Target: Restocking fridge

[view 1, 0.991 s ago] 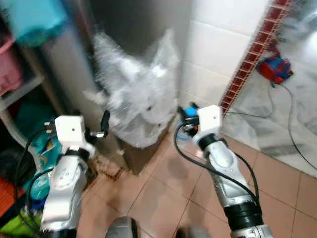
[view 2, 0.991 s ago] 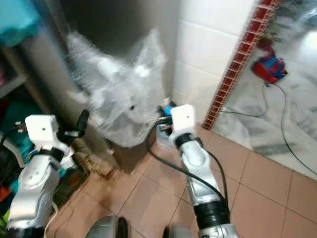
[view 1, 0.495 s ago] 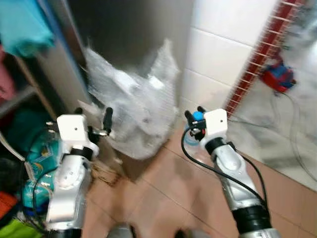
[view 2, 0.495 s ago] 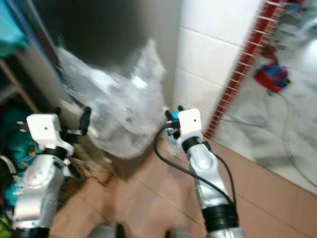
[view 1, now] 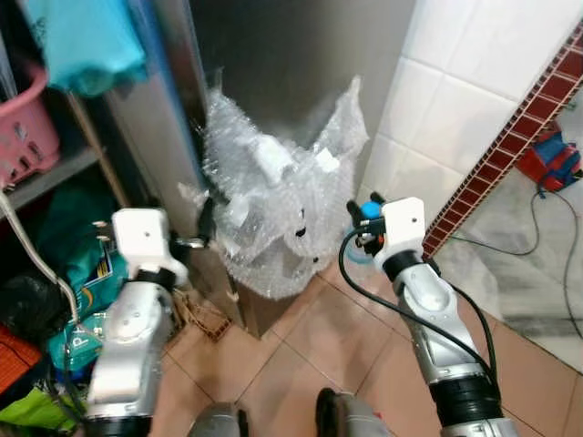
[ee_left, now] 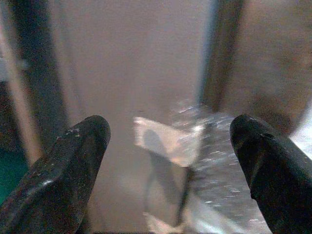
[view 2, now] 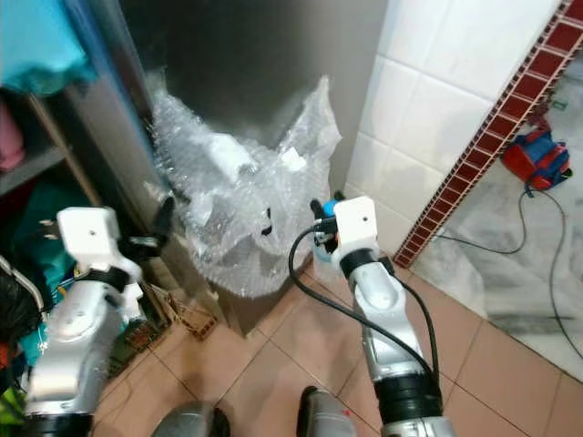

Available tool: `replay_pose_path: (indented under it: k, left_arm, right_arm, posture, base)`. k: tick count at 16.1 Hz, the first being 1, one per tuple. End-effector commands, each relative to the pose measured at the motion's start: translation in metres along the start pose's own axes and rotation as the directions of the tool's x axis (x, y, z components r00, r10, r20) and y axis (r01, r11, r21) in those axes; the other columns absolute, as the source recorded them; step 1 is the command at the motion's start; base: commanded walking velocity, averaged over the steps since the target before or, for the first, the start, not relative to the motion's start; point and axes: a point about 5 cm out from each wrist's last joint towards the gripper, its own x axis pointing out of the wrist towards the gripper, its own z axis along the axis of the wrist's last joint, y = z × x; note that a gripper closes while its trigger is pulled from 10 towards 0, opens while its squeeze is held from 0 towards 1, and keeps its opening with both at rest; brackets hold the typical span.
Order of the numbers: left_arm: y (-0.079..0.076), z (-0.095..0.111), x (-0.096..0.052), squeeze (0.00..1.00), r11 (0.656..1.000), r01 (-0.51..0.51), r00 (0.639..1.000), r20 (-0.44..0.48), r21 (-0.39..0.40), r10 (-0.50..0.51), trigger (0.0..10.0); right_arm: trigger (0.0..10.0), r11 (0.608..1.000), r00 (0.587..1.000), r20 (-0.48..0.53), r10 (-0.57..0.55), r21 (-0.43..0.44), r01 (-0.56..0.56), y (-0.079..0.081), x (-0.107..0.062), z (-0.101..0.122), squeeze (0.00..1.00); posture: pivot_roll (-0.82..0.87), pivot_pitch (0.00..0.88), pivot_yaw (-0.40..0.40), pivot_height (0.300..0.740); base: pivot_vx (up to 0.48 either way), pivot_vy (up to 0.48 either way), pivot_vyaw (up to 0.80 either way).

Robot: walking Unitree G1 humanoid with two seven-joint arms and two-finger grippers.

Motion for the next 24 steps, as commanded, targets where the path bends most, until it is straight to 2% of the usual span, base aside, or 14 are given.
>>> replay_pose_path:
  k: [1, 4, 8, 13, 15, 18, 22, 24]
  left_arm:
    - [-0.002, 0.0, 0.0, 0.0, 1.0, 0.011, 1.0, -0.001, 0.001, -0.011, 10.0]
    - [-0.012, 0.001, 0.0, 0.0, 0.989, 0.13, 0.991, -0.006, -0.072, -0.131, 10.0]
    - [-0.018, 0.004, 0.008, 0.0, 0.964, 0.252, 0.967, -0.002, -0.085, -0.253, 10.0]
    - [-0.011, 0.009, 0.021, 0.0, 0.968, 0.246, 0.969, 0.016, -0.058, -0.245, 10.0]
    - [-0.006, 0.011, 0.026, 0.0, 0.977, 0.209, 0.978, 0.03, -0.048, -0.208, 10.0]
    - [-0.004, 0.011, 0.028, 0.0, 0.98, 0.192, 0.981, 0.039, -0.044, -0.19, 10.0]
    - [0.007, 0.013, 0.032, 0.0, 0.994, 0.102, 0.993, 0.065, -0.05, -0.099, 10.0]
    - [0.007, 0.012, 0.035, 0.0, 0.993, 0.108, 0.993, 0.057, -0.051, -0.105, 10.0]
  right_arm:
    - [10.0, 1.0, 1.0, 0.02, 0.013, -0.004, -0.013, 0.003, 0.002, 0.005, 0.0]
    - [10.0, 1.0, 1.0, 0.016, 0.012, -0.004, -0.012, 0.003, 0.001, 0.004, 0.0]
    - [10.0, 1.0, 1.0, 0.01, 0.009, -0.008, -0.008, 0.001, 0.0, 0.003, 0.0]
    - [10.0, 1.0, 1.0, 0.01, 0.005, -0.012, -0.005, 0.001, 0.0, 0.003, 0.0]
    - [10.0, 1.0, 1.0, 0.009, 0.004, -0.014, -0.004, 0.001, -0.001, 0.003, 0.0]
    - [10.0, 1.0, 1.0, 0.009, 0.001, -0.017, 0.0, -0.001, -0.001, 0.003, 0.0]
    - [10.0, 1.0, 1.0, 0.009, 0.001, -0.015, 0.0, 0.0, -0.001, 0.003, 0.0]
    - [10.0, 1.0, 1.0, 0.009, 0.002, -0.013, -0.002, 0.0, -0.001, 0.003, 0.0]
  posture:
    - [0.03, 0.113, 0.006, 0.74]
    - [0.03, 0.116, 0.005, 0.74]
    - [0.02, 0.117, 0.006, 0.74]
    - [0.02, 0.115, 0.01, 0.74]
    - [0.02, 0.116, 0.01, 0.74]
    - [0.01, 0.116, 0.011, 0.74]
    - [0.01, 0.116, 0.011, 0.74]
    - [0.02, 0.115, 0.009, 0.74]
  base:
    - [0.0, 0.0, 0.0]
    - [0.0, 0.0, 0.0]
    - [0.0, 0.0, 0.0]
    - [0.0, 0.0, 0.0]
    - [0.0, 0.0, 0.0]
    - [0.0, 0.0, 0.0]
    - [0.0, 0.0, 0.0]
    - [0.0, 0.0, 0.0]
